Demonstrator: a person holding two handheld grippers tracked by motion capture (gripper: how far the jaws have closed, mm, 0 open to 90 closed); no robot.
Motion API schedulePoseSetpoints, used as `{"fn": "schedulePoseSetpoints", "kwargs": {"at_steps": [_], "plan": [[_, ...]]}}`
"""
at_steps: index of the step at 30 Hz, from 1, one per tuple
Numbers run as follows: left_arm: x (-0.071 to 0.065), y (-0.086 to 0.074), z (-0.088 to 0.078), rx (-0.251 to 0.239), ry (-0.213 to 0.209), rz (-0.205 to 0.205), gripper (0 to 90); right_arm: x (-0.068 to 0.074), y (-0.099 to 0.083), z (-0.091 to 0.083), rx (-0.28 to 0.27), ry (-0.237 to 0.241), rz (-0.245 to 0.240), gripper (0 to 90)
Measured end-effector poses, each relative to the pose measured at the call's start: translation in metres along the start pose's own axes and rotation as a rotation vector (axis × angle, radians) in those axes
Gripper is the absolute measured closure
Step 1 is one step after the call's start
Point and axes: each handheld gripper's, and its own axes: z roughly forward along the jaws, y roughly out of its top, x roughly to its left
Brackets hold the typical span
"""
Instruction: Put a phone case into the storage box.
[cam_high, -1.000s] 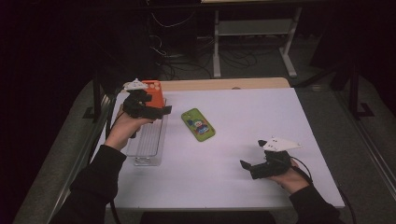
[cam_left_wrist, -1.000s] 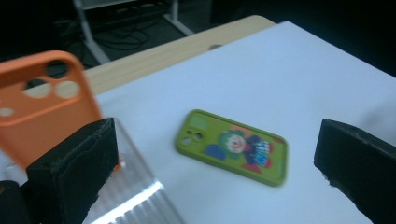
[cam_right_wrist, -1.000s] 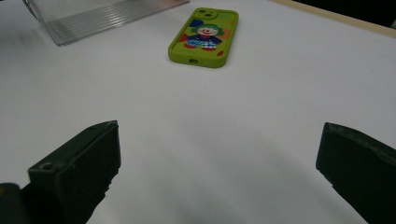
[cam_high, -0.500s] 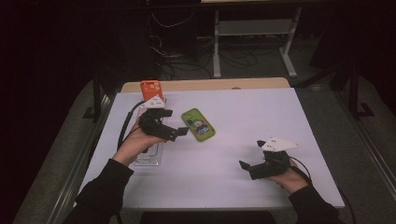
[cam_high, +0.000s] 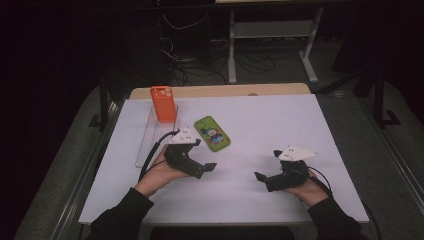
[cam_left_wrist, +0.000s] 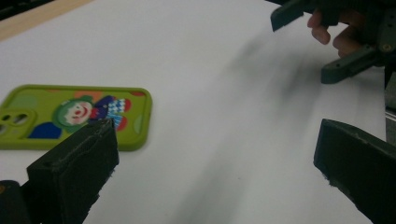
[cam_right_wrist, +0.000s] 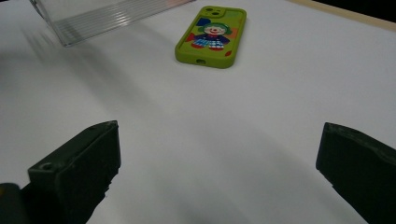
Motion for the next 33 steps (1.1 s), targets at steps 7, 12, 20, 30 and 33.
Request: {"fn": "schedulePoseSetpoints", "kwargs": {"at_steps": [7, 12, 20, 30, 33], "plan": [[-0.012, -0.019, 0.006, 0.020, -0.008, 0.046, 0.0, 0.003, 0.012, 0.004, 0.014, -0.029, 0.013, 0.0], [-0.012, -0.024, 0.005, 0.025, -0.025, 0.055, 0.0, 0.004, 0.022, 0.011, 0.042, -0.041, 0.033, 0.0], [-0.014, -0.028, 0.010, 0.038, -0.035, 0.074, 0.0, 0.004, 0.044, 0.035, 0.106, -0.060, 0.077, 1.1], [-0.010, -0.030, 0.013, 0.020, -0.043, 0.064, 0.0, 0.002, 0.076, 0.068, 0.153, -0.067, 0.087, 2.1], [-0.009, -0.029, 0.011, 0.031, -0.044, 0.059, 0.0, 0.003, 0.083, 0.076, 0.167, -0.068, 0.086, 3.2]]}}
